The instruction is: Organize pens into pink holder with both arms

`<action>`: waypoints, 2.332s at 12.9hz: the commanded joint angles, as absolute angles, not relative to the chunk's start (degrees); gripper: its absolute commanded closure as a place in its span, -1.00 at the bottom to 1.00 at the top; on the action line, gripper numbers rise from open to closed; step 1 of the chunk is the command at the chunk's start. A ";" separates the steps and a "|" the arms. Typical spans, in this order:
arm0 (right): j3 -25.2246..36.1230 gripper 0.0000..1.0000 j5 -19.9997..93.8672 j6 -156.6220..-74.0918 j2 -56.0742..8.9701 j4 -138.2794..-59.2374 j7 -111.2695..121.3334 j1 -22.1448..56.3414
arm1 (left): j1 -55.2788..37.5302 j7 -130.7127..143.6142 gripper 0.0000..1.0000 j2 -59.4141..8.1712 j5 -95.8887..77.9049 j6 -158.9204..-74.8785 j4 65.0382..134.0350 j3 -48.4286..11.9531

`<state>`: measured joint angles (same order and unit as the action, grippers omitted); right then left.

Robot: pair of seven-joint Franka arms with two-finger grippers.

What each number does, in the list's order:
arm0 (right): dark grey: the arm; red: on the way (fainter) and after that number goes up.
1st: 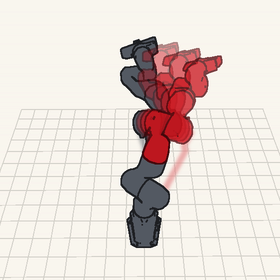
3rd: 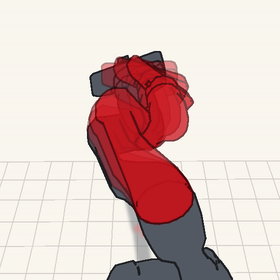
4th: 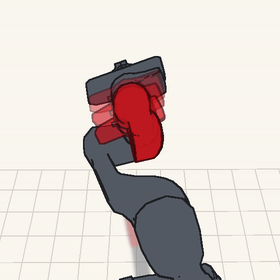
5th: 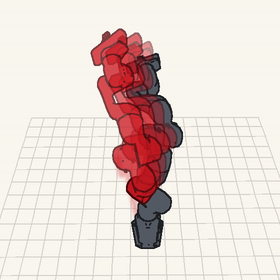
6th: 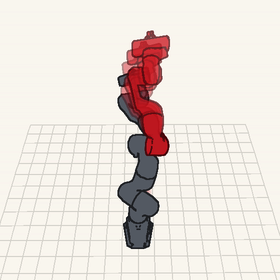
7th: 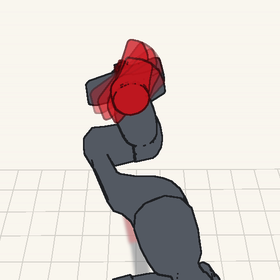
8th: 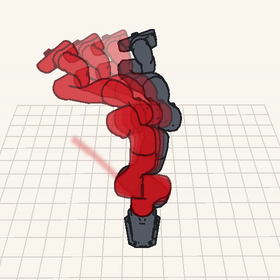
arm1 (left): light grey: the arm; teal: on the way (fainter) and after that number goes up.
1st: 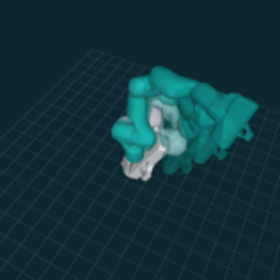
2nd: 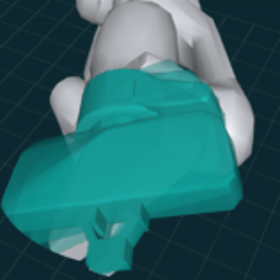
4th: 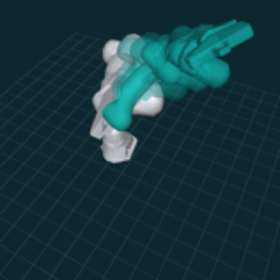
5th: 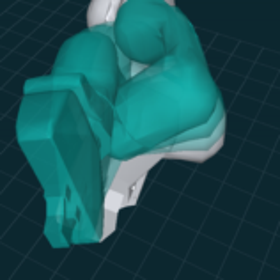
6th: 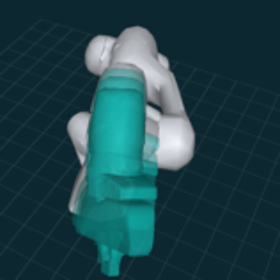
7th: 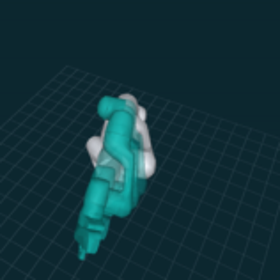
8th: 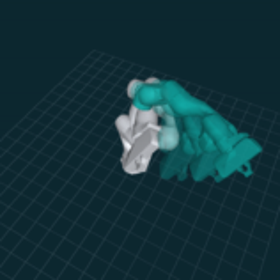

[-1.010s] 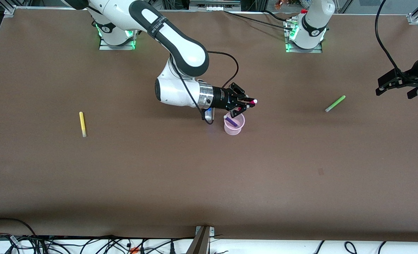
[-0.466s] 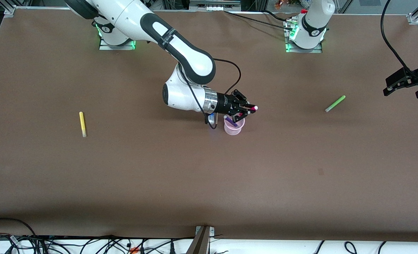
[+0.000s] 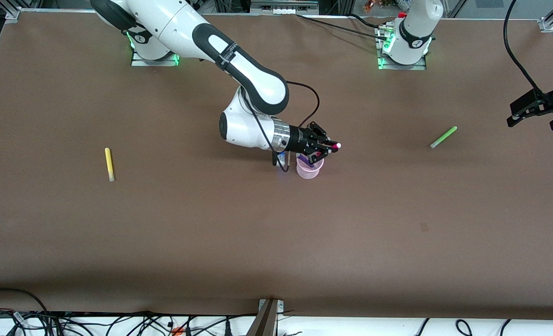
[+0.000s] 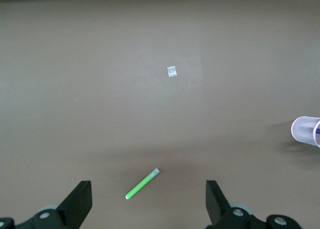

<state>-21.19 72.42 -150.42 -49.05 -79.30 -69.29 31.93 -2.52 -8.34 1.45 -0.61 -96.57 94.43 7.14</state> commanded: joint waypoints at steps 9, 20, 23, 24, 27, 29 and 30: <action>-19.60 0.48 72.60 -151.00 -50.45 -77.34 -68.29 31.99 | -2.29 -8.35 -1.00 0.53 0.35 -95.01 92.11 6.68; -18.99 -0.99 61.91 -149.68 -44.49 -78.13 -69.08 29.88 | -1.14 -8.79 -1.00 0.53 0.79 -92.29 92.99 6.94; -15.05 -1.00 48.02 -149.50 -38.25 -83.74 -68.82 29.88 | 0.18 -8.88 -1.00 0.53 0.79 -92.63 92.64 6.94; -13.90 -1.00 47.21 -148.98 -37.19 -84.19 -68.64 29.88 | 0.18 -8.79 -1.00 0.53 0.79 -92.64 92.72 6.77; -6.80 -1.00 45.36 -136.46 -32.10 -84.20 -62.61 29.88 | 0.96 -8.79 -1.00 0.18 0.79 -92.99 92.72 7.12; -0.38 -1.00 45.09 -126.00 -27.36 -85.42 -51.74 29.88 | 0.97 -8.79 -1.00 -0.17 0.79 -92.90 92.64 7.03; 3.04 -1.00 45.09 -121.08 -24.46 -87.26 -44.81 29.88 | 1.05 -8.88 -1.00 -0.18 0.70 -92.81 92.81 7.03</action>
